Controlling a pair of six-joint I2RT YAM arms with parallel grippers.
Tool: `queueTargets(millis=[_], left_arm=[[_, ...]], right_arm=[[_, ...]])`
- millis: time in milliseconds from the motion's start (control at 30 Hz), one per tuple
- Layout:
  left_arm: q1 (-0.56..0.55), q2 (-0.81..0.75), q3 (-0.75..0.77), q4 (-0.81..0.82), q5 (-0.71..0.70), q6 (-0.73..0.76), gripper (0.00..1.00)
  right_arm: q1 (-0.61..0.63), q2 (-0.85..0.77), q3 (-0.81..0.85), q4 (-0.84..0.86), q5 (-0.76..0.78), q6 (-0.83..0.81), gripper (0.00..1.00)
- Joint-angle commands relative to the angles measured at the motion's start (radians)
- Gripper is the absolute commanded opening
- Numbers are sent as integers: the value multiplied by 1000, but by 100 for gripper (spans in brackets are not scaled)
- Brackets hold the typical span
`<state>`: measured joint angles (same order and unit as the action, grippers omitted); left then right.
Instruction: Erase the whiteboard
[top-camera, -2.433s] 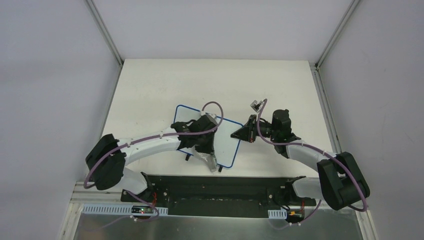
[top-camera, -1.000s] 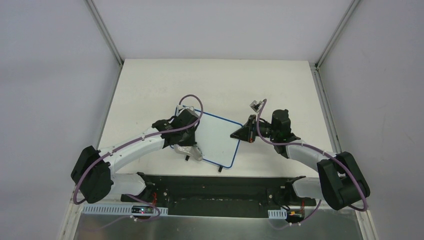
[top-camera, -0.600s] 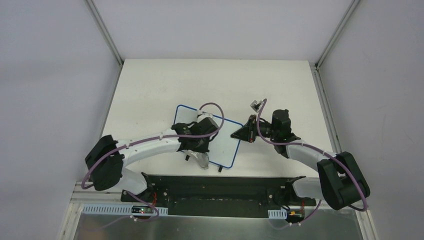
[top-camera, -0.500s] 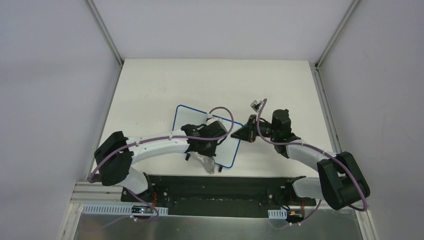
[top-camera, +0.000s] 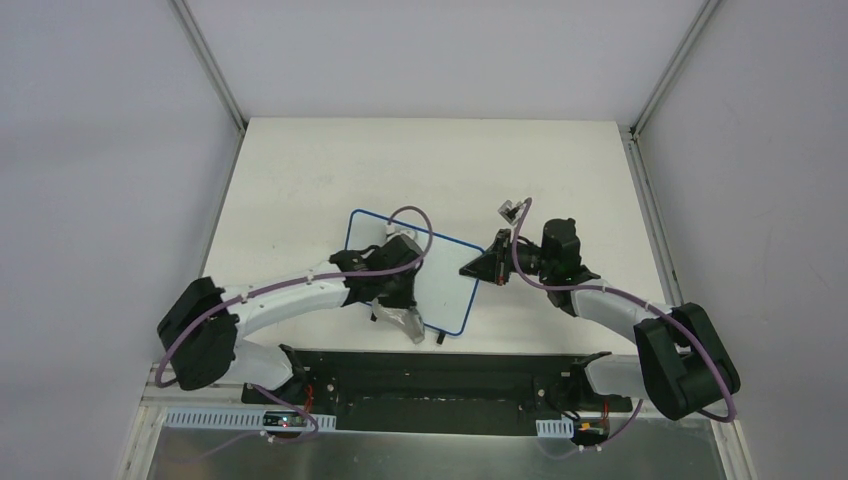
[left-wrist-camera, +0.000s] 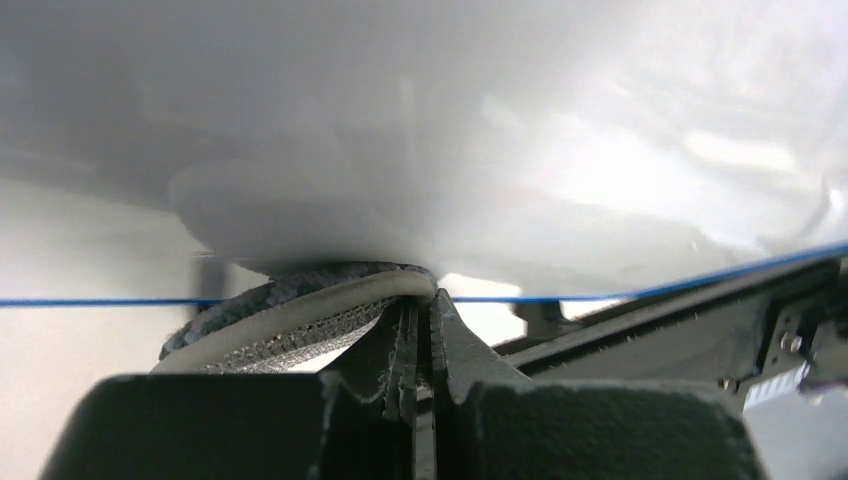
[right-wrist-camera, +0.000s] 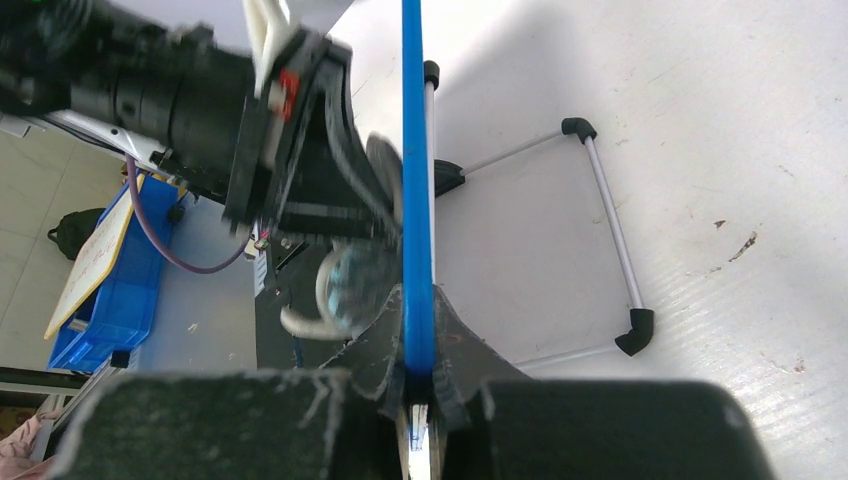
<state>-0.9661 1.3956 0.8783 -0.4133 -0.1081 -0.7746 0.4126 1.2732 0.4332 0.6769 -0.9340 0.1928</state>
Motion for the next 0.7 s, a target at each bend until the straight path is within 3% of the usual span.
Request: queueTargets(millis=[0, 167, 300, 467, 667], left_arm=[[160, -131, -89, 14, -166, 28, 0], [204, -167, -76, -36, -202, 66, 0], [193, -123, -73, 31, -117, 36, 0], [3, 10, 76, 21, -201, 15, 0], [-130, 193, 266, 93, -102, -13, 0]], right_arm=[[21, 10, -7, -47, -49, -96, 0], [21, 12, -5, -48, -47, -97, 0], [23, 14, -5, -47, -46, -96, 0], [24, 21, -2, -46, -46, -98, 0], [27, 26, -2, -48, -43, -98, 0]])
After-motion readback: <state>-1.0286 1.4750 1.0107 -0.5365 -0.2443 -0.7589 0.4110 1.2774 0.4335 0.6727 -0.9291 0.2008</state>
